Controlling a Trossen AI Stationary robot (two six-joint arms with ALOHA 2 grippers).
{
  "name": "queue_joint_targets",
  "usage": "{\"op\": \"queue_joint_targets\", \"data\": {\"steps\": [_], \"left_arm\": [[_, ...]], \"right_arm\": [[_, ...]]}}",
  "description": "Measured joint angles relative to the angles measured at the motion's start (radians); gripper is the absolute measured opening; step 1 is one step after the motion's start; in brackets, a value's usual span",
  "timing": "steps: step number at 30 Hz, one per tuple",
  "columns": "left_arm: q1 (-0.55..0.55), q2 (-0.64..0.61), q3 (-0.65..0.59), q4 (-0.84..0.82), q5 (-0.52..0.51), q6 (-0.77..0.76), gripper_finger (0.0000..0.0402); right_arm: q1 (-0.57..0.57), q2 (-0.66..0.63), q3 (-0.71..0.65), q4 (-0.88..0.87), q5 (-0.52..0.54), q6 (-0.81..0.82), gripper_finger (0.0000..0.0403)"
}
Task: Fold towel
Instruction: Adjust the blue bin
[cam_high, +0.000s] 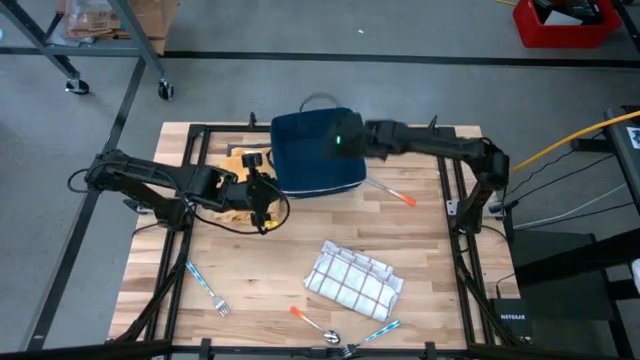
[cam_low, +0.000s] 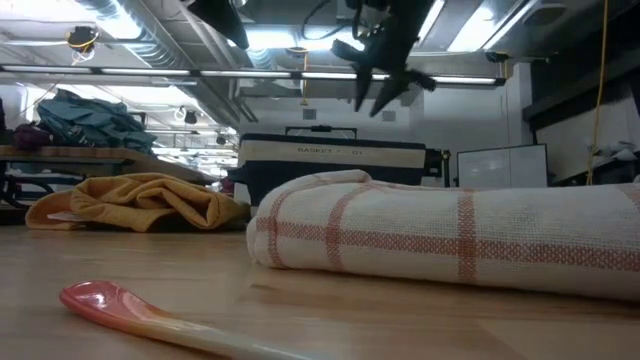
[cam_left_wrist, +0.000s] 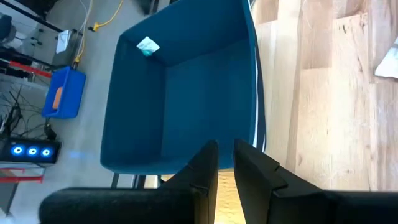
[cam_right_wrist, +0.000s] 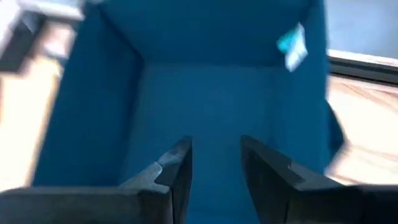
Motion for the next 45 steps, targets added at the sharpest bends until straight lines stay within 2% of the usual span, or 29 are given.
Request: {"op": "queue_joint_targets", "data": {"steps": [4,8,16,24,29,35,45], "left_arm": [[0.000,0.006,0.000,0.002,0.000,0.000,0.0043],[-0.006,0.007,0.000,0.003,0.000,-0.030,0.0043],[-0.018,0.008,0.000,0.008,0.001,-0.162,0.0043],[-0.018,0.008,0.000,0.008,0.001,-0.297,0.0043],[-0.018,0.009,0.000,0.013,0.001,-0.394,0.0043],[-0.018,0.009,0.000,0.015,0.000,-0.536,0.0043],[-0.018,0.009,0.000,0.024,0.001,-0.639,0.0043]], "right_arm": [[-0.109,0.000,0.000,0.132,-0.135,0.001,0.0138],[-0.178,0.000,0.000,0.173,-0.223,0.001,0.0138],[-0.238,0.017,-0.050,0.179,-0.227,0.002,0.0138],[-0.245,0.112,-0.072,0.172,-0.305,-0.037,0.0138],[-0.257,0.143,-0.072,0.163,-0.301,-0.081,0.0138],[-0.296,0.145,-0.072,0.122,-0.238,-0.084,0.0138],[-0.389,0.145,-0.072,-0.220,-0.213,-0.084,0.0138]]}}
